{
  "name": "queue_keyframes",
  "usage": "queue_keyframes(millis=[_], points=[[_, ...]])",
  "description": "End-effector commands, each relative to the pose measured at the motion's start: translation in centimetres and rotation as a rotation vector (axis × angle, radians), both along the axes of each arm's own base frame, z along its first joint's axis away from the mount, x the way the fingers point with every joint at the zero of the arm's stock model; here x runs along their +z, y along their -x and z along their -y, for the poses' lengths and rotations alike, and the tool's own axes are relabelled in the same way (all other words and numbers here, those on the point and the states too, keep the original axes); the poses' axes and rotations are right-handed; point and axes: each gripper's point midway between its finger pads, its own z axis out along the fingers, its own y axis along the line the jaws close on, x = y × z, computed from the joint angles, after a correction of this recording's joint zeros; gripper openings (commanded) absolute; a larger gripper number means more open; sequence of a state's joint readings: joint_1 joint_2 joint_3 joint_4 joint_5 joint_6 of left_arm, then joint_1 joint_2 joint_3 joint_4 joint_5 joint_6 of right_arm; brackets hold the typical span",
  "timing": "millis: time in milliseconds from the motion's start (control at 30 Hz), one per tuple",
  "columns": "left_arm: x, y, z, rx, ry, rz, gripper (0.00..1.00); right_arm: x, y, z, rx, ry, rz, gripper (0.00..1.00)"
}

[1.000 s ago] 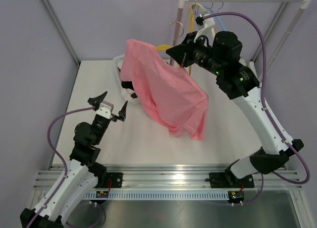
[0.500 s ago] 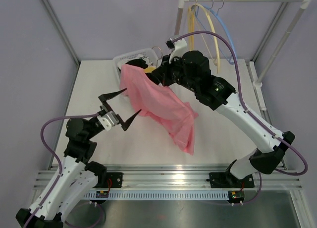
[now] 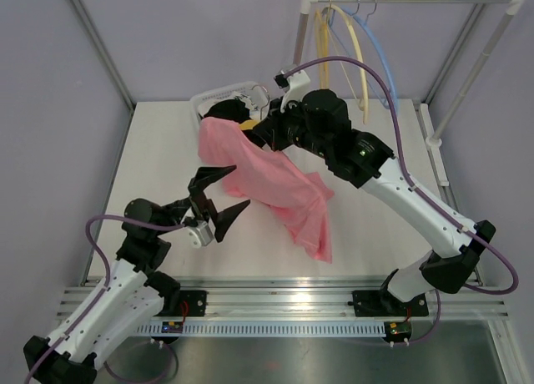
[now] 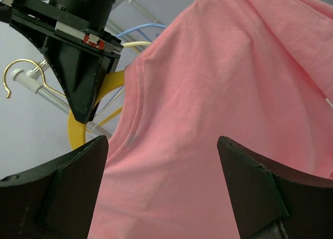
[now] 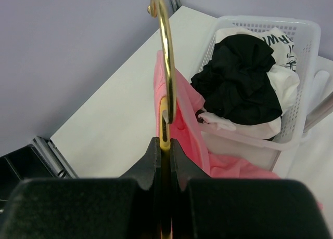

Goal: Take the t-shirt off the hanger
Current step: Remove the tshirt from the hanger

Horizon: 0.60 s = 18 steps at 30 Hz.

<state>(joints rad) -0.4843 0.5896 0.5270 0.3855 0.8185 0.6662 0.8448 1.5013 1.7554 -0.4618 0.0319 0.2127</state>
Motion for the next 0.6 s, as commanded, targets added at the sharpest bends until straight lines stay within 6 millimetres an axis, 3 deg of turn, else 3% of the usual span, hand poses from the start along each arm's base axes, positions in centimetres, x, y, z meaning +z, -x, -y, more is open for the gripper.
queue_keyframes(millis=[0, 133, 300, 567], points=[[2.4, -0.8, 0.6, 0.033, 0.024, 0.109, 0.88, 2.6, 1.5, -0.6, 0.052, -0.05, 0.051, 0.0], [2.6, -2.0, 2.2, 0.043, -0.002, 0.109, 0.79, 2.5, 1.6, -0.9, 0.06, -0.039, 0.052, 0.0], [4.3, -4.2, 3.2, 0.108, 0.017, 0.1, 0.76, 2.5, 2.4, -1.1, 0.099, -0.031, 0.056, 0.0], [5.4, -5.4, 4.3, 0.138, 0.037, 0.093, 0.67, 2.4, 2.9, -0.4, 0.093, -0.025, 0.066, 0.0]])
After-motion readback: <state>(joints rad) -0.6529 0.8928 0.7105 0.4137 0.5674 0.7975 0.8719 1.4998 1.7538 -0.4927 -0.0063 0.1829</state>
